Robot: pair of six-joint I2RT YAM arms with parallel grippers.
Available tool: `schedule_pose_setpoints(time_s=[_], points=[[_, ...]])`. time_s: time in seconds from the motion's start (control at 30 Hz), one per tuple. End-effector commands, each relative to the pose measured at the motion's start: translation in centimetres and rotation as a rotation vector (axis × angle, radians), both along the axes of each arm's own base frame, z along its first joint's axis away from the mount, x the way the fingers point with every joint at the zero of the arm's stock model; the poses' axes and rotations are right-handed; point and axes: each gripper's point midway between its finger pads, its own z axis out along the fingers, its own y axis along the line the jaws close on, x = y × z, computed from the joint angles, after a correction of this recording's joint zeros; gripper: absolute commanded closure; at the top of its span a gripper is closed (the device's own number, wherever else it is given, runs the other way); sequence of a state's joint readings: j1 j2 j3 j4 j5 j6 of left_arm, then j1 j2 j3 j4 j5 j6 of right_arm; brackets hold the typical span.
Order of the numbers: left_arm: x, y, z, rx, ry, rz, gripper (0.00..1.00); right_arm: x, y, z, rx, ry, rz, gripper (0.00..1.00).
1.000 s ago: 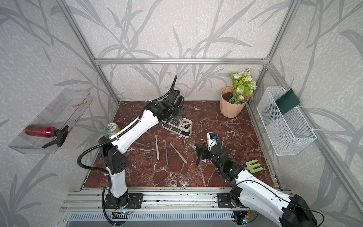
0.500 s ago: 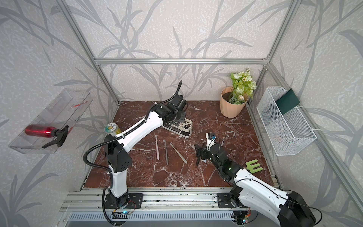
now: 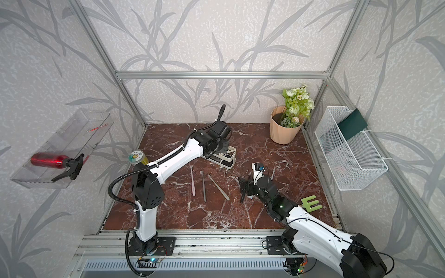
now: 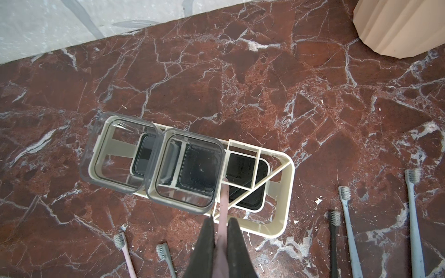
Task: Place the toothbrush into the toothbrush holder
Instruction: Place the toothbrush in the toothbrush holder.
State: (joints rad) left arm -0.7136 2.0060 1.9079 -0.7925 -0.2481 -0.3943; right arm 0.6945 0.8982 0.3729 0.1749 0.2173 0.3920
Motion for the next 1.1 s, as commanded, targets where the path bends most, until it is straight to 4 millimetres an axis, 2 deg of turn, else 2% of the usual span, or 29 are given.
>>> schedule_pose_setpoints(time_s=[0.0,0.27,0.63,1.07], points=[[-0.3,-0.5,-0.8,0.005,0.025,-0.001,1.00,0.5,0.4,1.4,0.021,-0.030,0.003,0.01],[-0.3,-0.5,-1.5,0.030,0.048,-0.002,1.00,0.5,0.4,1.4,0.022,-0.029,0.005,0.01],[-0.3,-0.4,-0.4,0.075,0.079,-0.022,1.00,0.5,0.5,1.4,0.021,-0.027,0.007,0.01],[-0.5,0.0,-1.1,0.136,0.124,-0.038,1.00,0.5,0.5,1.2,0.018,-0.022,0.009,0.01]])
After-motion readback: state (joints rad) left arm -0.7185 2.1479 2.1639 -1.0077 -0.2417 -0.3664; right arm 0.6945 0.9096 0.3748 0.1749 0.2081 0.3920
